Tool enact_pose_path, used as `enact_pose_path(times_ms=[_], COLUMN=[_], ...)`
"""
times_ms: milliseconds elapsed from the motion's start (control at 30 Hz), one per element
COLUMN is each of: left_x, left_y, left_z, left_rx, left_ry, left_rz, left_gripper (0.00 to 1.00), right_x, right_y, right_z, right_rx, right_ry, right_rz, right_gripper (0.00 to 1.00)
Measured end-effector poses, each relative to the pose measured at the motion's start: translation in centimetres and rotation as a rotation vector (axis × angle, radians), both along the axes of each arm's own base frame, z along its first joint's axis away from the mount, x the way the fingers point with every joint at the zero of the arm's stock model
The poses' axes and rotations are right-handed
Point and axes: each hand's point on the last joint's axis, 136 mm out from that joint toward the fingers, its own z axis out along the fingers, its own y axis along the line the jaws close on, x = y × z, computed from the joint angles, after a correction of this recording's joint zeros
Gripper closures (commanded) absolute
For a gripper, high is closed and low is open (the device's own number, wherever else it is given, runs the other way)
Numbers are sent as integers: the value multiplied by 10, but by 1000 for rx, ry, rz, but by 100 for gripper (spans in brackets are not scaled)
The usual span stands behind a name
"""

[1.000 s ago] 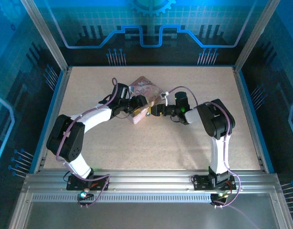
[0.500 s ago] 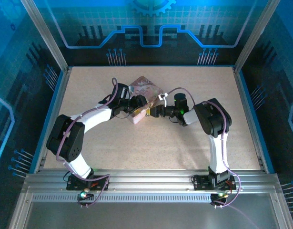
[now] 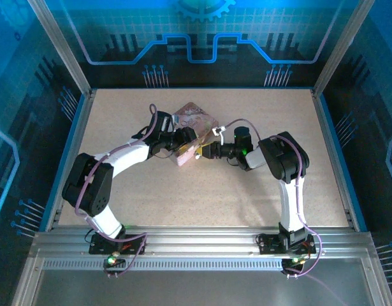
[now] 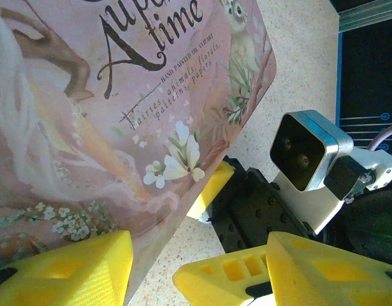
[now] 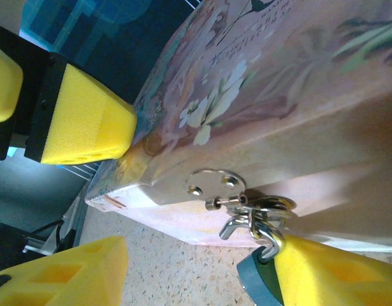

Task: Unlock a padlock with a key

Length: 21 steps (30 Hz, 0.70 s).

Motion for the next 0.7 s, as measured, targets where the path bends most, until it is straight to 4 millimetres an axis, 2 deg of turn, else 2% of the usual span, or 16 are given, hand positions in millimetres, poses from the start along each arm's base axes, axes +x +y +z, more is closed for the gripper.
enact_pose_path(times_ms=[700], left_x=[0], left_y=[0], left_z=[0], left_rx=[0], left_ry=[0], left_rz=[0], left_gripper=[42], right_x=[-4], right_y=[-4], right_z=[-12], right_rx=[-27], right_ry=[40], right_rz=[-1], right_gripper=[76])
